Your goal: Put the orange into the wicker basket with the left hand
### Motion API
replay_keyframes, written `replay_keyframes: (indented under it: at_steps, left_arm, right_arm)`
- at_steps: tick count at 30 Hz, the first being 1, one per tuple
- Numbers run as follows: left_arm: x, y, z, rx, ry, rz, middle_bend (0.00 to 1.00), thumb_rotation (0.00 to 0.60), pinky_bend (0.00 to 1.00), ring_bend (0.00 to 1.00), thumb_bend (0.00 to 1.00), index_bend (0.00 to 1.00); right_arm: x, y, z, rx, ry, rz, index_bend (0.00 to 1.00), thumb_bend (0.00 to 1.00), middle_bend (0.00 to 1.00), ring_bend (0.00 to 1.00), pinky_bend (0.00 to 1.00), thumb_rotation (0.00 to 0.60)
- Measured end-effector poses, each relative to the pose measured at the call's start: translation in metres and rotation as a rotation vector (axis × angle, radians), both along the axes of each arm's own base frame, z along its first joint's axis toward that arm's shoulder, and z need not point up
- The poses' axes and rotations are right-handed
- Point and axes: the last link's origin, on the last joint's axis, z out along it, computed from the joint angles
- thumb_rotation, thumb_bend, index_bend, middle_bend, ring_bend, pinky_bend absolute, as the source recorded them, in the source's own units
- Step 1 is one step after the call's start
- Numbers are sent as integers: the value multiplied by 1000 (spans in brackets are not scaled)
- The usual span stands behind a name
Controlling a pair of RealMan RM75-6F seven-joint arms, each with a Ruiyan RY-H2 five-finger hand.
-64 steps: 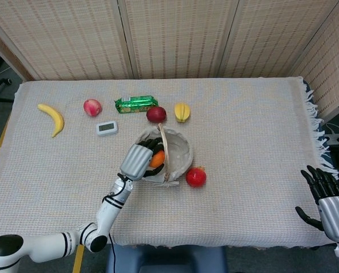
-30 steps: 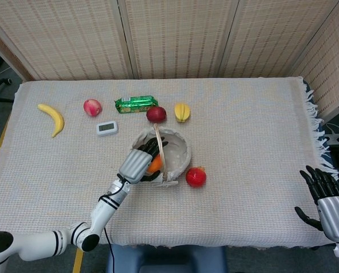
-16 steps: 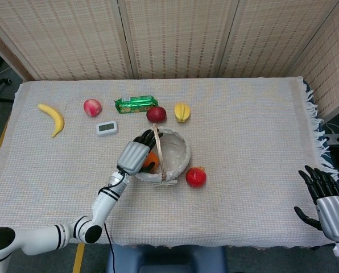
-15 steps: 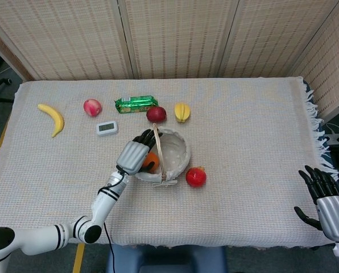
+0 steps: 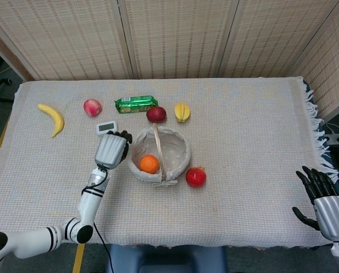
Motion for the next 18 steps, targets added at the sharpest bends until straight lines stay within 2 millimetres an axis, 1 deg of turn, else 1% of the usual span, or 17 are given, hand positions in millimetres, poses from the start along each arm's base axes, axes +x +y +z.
replay_keyframes:
  at_steps: [2,5,6,8,10,14,15,17,18]
  left_arm:
    - [-5,-1,3,17,-14,12,605,600,692,723,846,700]
    - [-12,-1,12,34,8,17,625,600,763,773,858,707]
    - [-18,-2,17,39,27,20,633,600,783,786,858,707]
    - [-30,-5,26,45,65,24,637,600,784,791,857,708]
    - [-47,-15,39,48,112,25,642,600,783,791,857,708]
    - [-80,-47,67,51,183,1,653,600,793,791,856,715]
    - [-92,-61,75,47,194,-6,653,600,792,791,854,716]
    - [-111,-85,84,26,192,-2,652,600,790,789,847,715]
    - [-122,-100,87,8,177,14,643,600,783,780,834,713]
  right_arm:
    - [0,0,0,-1,-2,0,66,112,0,0,93,600]
    - [0,1,2,-1,-6,0,67,112,0,0,93,600]
    - [0,1,2,-1,-10,2,68,112,0,0,93,600]
    - [0,2,4,-3,-15,7,70,112,0,0,93,600]
    - [0,2,5,-1,-20,10,71,112,0,0,93,600]
    - [0,1,5,2,-20,12,73,112,0,0,93,600]
    - [0,1,4,3,-16,11,73,112,0,0,93,600]
    - [0,1,2,8,-7,10,73,112,0,0,93,600]
    - [1,1,1,13,0,11,72,112,0,0,93,600]
